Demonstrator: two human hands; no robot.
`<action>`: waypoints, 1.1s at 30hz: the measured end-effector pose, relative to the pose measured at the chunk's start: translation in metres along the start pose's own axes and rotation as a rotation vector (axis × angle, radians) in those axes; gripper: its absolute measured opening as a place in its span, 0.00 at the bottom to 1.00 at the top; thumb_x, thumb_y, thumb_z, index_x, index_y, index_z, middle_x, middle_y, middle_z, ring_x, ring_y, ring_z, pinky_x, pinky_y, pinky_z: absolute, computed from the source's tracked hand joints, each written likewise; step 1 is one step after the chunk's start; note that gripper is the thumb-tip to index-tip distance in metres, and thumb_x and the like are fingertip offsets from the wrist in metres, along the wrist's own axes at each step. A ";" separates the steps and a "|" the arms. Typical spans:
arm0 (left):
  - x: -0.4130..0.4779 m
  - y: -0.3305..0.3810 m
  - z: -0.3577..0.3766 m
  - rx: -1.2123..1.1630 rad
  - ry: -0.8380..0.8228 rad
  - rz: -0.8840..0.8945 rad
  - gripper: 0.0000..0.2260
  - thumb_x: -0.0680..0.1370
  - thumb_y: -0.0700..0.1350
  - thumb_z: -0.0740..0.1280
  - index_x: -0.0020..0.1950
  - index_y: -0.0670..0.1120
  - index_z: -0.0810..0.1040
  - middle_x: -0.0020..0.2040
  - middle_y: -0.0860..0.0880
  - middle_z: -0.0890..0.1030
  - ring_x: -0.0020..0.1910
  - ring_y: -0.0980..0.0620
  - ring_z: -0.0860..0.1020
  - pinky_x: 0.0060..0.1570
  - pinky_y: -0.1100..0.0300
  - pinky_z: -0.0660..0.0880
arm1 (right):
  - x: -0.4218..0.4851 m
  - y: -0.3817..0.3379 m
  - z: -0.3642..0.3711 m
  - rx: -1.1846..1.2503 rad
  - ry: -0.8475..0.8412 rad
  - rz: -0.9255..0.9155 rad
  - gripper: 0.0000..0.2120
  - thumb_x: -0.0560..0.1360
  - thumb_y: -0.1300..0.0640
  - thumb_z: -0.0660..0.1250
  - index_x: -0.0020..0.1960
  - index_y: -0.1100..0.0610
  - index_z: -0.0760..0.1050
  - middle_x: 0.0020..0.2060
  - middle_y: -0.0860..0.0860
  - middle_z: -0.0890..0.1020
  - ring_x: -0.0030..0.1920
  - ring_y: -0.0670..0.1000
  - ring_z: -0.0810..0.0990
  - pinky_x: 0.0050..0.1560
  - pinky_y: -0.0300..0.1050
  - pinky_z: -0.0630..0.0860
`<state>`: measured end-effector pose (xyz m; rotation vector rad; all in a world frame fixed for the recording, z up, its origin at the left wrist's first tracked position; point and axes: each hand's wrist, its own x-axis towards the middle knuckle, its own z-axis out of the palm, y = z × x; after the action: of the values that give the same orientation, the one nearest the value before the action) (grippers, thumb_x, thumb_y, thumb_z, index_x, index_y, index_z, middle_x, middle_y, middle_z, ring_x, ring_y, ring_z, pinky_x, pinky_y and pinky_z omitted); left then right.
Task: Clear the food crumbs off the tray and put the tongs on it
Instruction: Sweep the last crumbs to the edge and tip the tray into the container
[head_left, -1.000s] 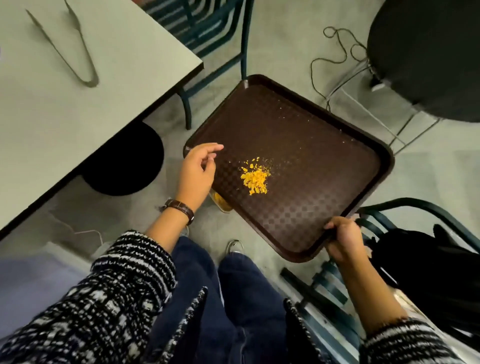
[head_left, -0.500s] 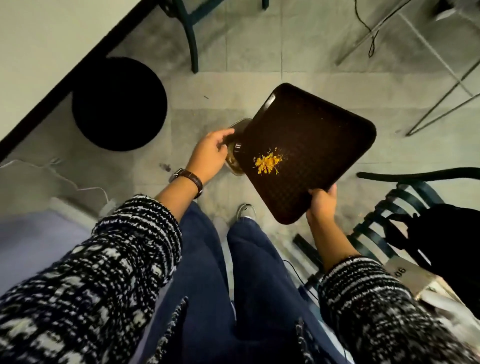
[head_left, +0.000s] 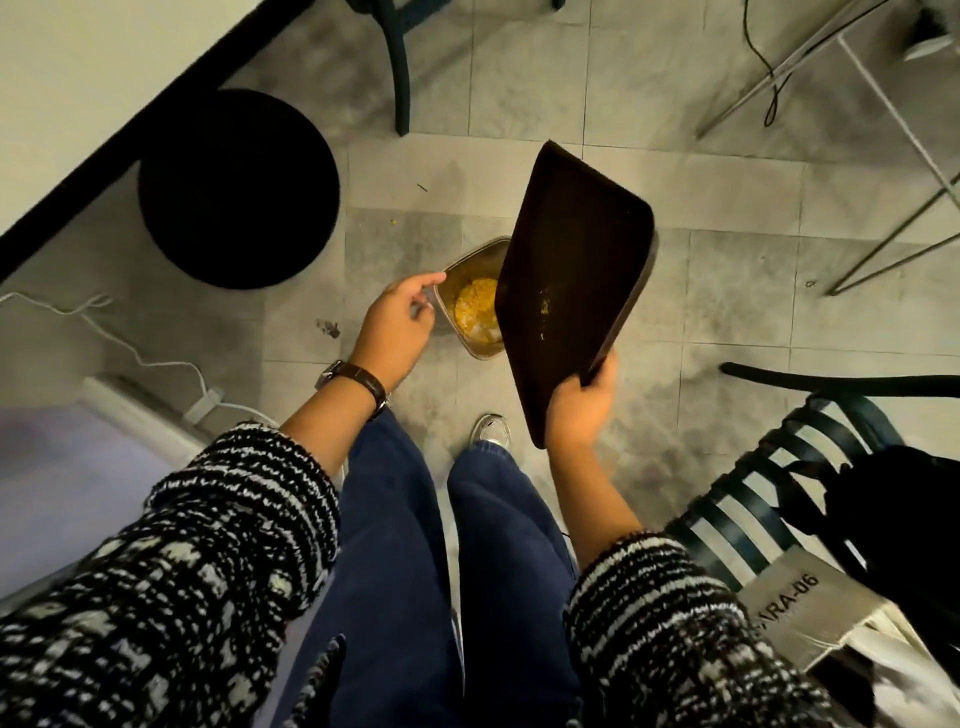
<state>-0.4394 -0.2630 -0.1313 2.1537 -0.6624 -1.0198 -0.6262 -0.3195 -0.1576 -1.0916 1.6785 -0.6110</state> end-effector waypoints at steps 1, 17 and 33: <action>0.001 0.000 -0.001 -0.008 0.003 0.002 0.18 0.77 0.36 0.58 0.65 0.51 0.73 0.59 0.44 0.77 0.53 0.54 0.75 0.54 0.65 0.71 | -0.005 0.003 0.005 -0.036 -0.030 -0.017 0.31 0.69 0.75 0.53 0.68 0.56 0.66 0.55 0.51 0.77 0.54 0.47 0.76 0.50 0.27 0.72; -0.004 0.004 -0.011 0.008 0.011 -0.008 0.18 0.78 0.36 0.57 0.65 0.50 0.73 0.60 0.45 0.77 0.56 0.50 0.76 0.56 0.59 0.72 | 0.008 0.003 0.014 -0.659 -0.186 0.016 0.23 0.70 0.71 0.55 0.63 0.58 0.63 0.44 0.60 0.79 0.41 0.59 0.77 0.39 0.46 0.66; -0.053 0.064 -0.072 -0.038 0.110 0.033 0.16 0.79 0.39 0.57 0.64 0.51 0.74 0.51 0.45 0.79 0.34 0.57 0.69 0.35 0.58 0.75 | -0.028 -0.113 -0.044 -0.259 -0.177 0.026 0.20 0.76 0.67 0.55 0.66 0.57 0.66 0.58 0.55 0.77 0.59 0.58 0.76 0.55 0.48 0.72</action>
<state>-0.4216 -0.2447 -0.0238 2.1415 -0.6197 -0.8826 -0.6221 -0.3519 -0.0373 -1.2662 1.6439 -0.2755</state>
